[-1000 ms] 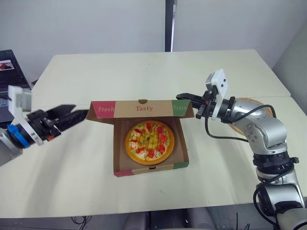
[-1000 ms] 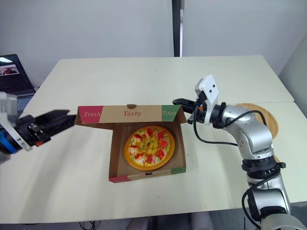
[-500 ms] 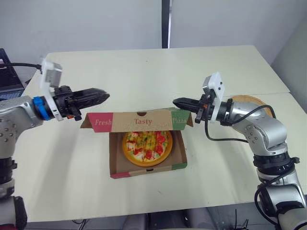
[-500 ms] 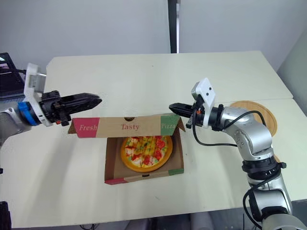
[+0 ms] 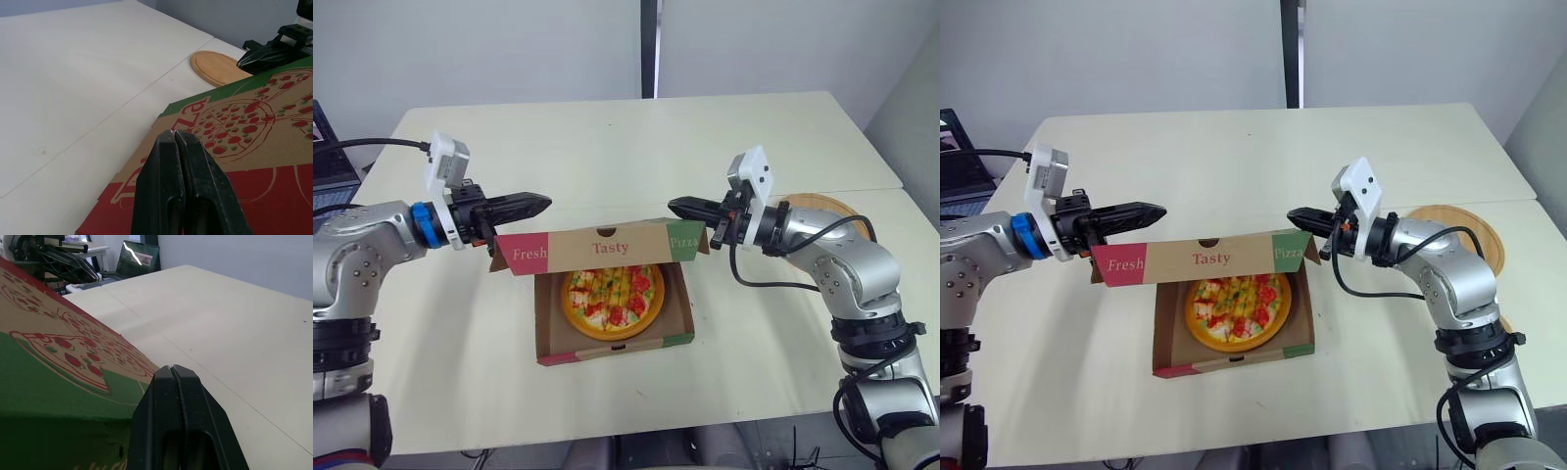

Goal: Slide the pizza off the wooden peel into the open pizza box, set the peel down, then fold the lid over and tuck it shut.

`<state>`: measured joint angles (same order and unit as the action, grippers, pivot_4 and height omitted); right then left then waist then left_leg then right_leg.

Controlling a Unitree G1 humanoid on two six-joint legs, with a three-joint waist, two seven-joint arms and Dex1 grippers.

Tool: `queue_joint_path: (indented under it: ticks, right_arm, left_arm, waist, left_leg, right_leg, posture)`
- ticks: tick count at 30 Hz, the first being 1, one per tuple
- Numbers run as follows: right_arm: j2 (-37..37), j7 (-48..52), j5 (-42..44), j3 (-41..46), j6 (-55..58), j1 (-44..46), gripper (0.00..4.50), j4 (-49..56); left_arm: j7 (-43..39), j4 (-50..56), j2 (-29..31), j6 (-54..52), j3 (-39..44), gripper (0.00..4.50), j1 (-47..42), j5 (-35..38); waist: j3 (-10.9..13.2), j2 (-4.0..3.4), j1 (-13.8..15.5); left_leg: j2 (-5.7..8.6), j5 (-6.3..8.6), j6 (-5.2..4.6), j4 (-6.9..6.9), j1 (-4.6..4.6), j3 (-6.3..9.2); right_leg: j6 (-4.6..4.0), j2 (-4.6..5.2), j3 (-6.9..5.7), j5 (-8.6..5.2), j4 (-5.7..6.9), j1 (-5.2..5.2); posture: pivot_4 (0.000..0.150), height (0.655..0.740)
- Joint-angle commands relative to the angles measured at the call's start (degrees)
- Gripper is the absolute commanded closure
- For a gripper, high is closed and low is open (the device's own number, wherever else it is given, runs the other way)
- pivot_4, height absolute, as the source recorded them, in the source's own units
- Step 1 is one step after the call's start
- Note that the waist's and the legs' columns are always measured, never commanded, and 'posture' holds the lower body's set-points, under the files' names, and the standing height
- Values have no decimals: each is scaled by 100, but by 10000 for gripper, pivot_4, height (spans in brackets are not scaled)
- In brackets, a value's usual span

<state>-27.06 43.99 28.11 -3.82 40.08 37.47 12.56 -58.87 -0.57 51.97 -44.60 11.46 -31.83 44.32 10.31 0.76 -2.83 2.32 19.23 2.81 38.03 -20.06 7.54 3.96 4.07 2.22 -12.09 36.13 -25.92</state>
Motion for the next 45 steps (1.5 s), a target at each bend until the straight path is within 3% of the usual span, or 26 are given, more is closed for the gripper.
queue_joint_path:
  ticks: [1, 9, 19, 32, 39, 42, 45]
  right_arm:
    - [73, -121, -8, 167, -190, 151, 45000, 53]
    - [98, -246, -36, 177, -243, 172, 45000, 28]
    - [119, -236, -8, 120, -265, 169, 45000, 23]
    - [155, -150, -20, 60, -254, 219, 45000, -14]
    - [166, -174, -27, 69, -255, 197, 45000, 7]
    - [174, -170, -34, 73, -266, 193, 45000, -1]
    - [187, -161, -41, 67, -285, 196, 45000, -25]
  left_arm:
    - [132, 146, -136, 92, -32, 44806, -189, -112]
    - [109, -76, -28, 186, 178, 44806, -256, -429]
    - [-807, -934, 1020, 1607, 145, 44806, 836, -1615]
    - [-698, -271, 514, 1773, 40, 44806, 1257, -1786]
    - [-45, -597, 271, 2366, 618, 44806, 1174, -1924]
    - [-245, -542, 510, 2374, 862, 38736, 1613, -1926]
    - [-385, -292, 613, 2605, 1030, 29862, 2154, -2010]
  waist:
    - [0, 0, 1]
    - [-1, 1, 1]
    - [-1, 0, -43]
    - [-1, 2, -5]
    - [-2, 4, -5]
    - [-2, 4, -27]
    - [-2, 4, -48]
  left_leg:
    - [0, 0, 0, 1, 0, 1]
    - [1, 0, 0, 9, 1, 0]
    - [0, 0, 0, 5, 4, -17]
    - [0, 1, -2, 41, 2, -17]
    - [-1, 0, -2, 50, 0, -15]
    - [-1, 1, -2, 50, -1, -14]
    - [-1, 1, -2, 41, 5, -20]
  right_leg:
    - [0, 0, 0, 0, 0, 0]
    - [1, 0, 2, 2, 10, 1]
    - [0, 0, 12, 2, 32, -19]
    - [0, 1, 14, 2, 75, -17]
    - [0, 1, 13, 2, 77, -18]
    - [0, 1, 13, 2, 77, -18]
    - [0, 1, 18, 2, 75, -20]
  posture:
    - [1500, 7400]
    - [1500, 7400]
    - [1500, 7400]
    - [1500, 7400]
    - [1500, 7400]
    - [1500, 7400]
    - [1500, 7400]
